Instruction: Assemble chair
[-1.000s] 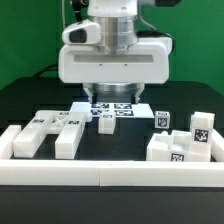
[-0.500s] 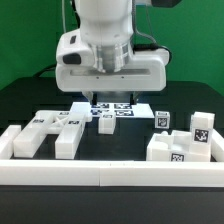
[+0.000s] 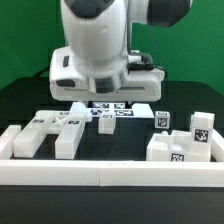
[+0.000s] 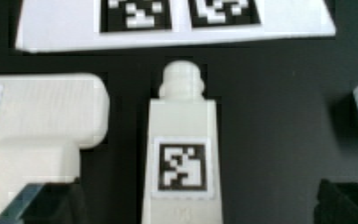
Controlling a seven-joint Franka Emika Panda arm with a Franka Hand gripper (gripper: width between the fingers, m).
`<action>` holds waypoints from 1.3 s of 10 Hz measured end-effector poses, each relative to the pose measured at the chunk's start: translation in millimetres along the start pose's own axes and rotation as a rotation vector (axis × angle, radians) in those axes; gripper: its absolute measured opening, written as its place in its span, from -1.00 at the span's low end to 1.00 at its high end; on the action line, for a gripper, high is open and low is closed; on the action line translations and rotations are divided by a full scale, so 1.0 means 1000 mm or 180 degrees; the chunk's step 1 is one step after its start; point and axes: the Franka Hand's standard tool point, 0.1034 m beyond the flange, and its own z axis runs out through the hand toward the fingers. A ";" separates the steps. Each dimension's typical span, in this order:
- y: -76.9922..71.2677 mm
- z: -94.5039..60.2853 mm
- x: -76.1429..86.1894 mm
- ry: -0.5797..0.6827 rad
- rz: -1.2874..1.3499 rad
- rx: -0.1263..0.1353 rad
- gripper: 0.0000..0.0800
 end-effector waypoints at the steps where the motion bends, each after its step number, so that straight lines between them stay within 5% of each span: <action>1: 0.000 -0.001 0.001 0.0025 -0.0001 -0.0002 0.62; 13: 0.001 0.020 0.011 -0.0083 0.0015 -0.0020 0.62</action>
Offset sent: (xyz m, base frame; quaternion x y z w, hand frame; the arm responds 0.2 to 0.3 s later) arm 0.0045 -0.0138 -0.0141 -0.0219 -0.0008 -0.0053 0.9997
